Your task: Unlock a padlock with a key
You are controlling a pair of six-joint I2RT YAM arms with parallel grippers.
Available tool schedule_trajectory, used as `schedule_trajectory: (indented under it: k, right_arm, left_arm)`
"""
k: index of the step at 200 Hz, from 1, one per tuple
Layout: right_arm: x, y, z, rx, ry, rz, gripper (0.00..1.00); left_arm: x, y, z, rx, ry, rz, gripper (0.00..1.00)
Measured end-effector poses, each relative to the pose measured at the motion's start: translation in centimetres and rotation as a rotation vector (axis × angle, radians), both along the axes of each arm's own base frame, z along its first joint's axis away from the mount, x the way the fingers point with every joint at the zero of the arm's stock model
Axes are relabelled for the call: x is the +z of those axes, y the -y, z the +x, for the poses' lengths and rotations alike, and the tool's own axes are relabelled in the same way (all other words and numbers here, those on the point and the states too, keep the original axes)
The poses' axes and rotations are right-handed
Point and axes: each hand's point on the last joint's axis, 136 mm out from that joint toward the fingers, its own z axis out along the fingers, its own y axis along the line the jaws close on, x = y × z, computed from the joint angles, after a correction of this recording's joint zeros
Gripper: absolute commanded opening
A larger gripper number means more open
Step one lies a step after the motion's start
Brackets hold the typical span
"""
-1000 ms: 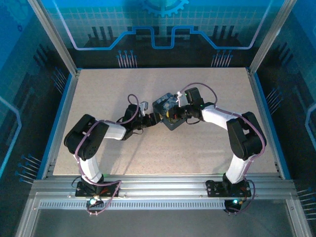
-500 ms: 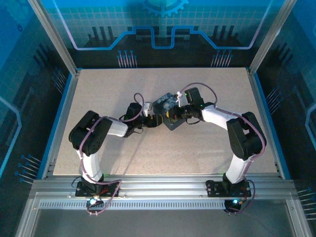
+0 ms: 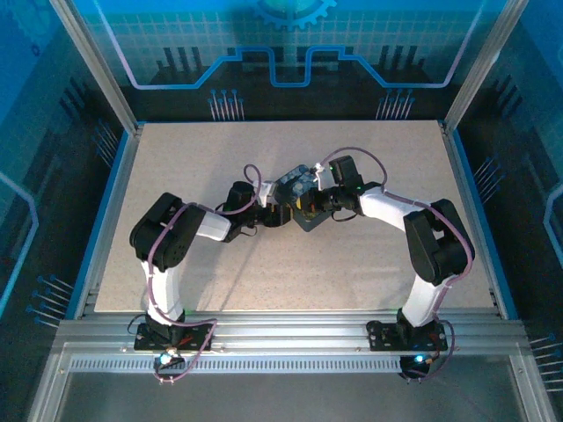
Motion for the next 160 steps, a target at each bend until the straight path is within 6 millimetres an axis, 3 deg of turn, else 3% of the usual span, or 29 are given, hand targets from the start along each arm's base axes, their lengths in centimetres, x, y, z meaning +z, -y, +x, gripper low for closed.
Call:
schedule_trajectory:
  k: [160]
  right_arm:
    - [0.0, 0.0, 0.0, 0.0, 0.001, 0.001, 0.03]
  left_arm:
    - [0.4, 1.8, -1.4, -0.007, -0.067, -0.078, 0.46]
